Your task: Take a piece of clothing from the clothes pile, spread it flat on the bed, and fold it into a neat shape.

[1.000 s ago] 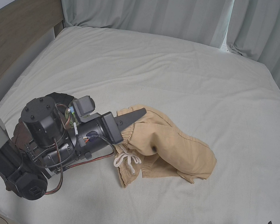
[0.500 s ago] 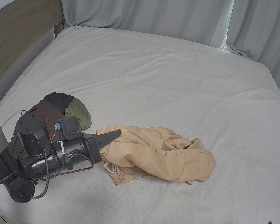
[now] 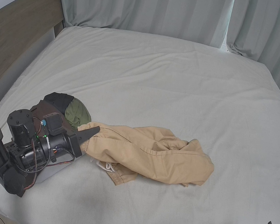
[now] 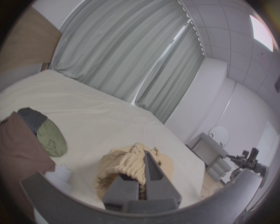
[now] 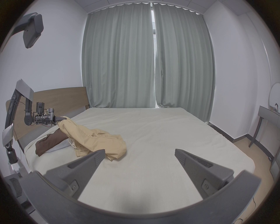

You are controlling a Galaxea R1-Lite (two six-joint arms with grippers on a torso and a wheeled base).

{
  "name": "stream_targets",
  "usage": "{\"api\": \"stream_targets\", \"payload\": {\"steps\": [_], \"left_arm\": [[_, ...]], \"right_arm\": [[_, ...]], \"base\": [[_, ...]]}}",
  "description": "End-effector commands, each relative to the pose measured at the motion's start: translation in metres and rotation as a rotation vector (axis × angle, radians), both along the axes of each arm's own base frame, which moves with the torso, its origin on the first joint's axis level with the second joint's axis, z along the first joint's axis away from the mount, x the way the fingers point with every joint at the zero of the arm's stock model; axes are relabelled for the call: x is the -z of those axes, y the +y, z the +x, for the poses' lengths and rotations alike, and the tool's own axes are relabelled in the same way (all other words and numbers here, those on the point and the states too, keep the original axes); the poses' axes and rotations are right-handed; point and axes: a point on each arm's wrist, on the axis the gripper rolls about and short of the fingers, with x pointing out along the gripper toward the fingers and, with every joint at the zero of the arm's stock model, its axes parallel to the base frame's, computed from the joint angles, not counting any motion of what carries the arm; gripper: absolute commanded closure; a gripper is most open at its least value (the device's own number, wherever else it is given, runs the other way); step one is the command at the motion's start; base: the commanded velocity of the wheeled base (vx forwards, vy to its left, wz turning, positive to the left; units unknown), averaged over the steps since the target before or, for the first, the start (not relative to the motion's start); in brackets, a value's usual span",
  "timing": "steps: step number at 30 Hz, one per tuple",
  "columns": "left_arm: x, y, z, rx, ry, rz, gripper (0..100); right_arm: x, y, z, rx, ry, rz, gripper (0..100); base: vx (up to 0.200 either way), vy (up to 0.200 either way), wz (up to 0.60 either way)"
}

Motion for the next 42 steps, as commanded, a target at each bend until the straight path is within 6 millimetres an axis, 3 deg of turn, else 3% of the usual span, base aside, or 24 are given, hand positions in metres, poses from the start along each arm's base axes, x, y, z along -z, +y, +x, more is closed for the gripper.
{"api": "stream_targets", "payload": {"steps": [1, 31, 33, 36, 38, 41, 42], "left_arm": [[0.009, 0.014, 0.013, -0.056, -0.021, 0.050, 100], [0.012, 0.012, 0.015, -0.049, -0.032, 0.076, 100], [0.011, 0.013, 0.015, -0.049, -0.032, 0.076, 100], [0.011, 0.012, 0.014, -0.047, -0.034, 0.075, 100], [0.010, 0.012, 0.015, -0.044, -0.038, 0.076, 100], [0.009, 0.011, 0.015, -0.040, -0.045, 0.073, 100], [0.006, 0.011, 0.016, -0.030, -0.061, 0.069, 100]], "right_arm": [[0.005, 0.000, 0.000, -0.002, 0.001, -0.002, 0], [0.004, 0.000, 0.000, -0.002, -0.014, 0.009, 0], [-0.007, 0.000, -0.002, -0.007, -0.080, 0.002, 0], [-0.061, 0.001, -0.009, -0.007, -0.244, -0.004, 0], [-0.076, 0.001, -0.004, -0.022, -0.219, -0.002, 0], [-0.077, 0.001, 0.004, -0.068, -0.152, 0.018, 0], [-0.076, 0.001, 0.013, -0.145, -0.068, 0.121, 0]], "base": [[0.000, 0.000, 0.00], [0.000, 0.000, 0.00], [0.000, 0.000, 0.00], [0.000, 0.000, 0.00], [0.000, 0.000, 0.00], [0.000, 0.000, 0.00], [0.000, 0.000, 0.00]]}}
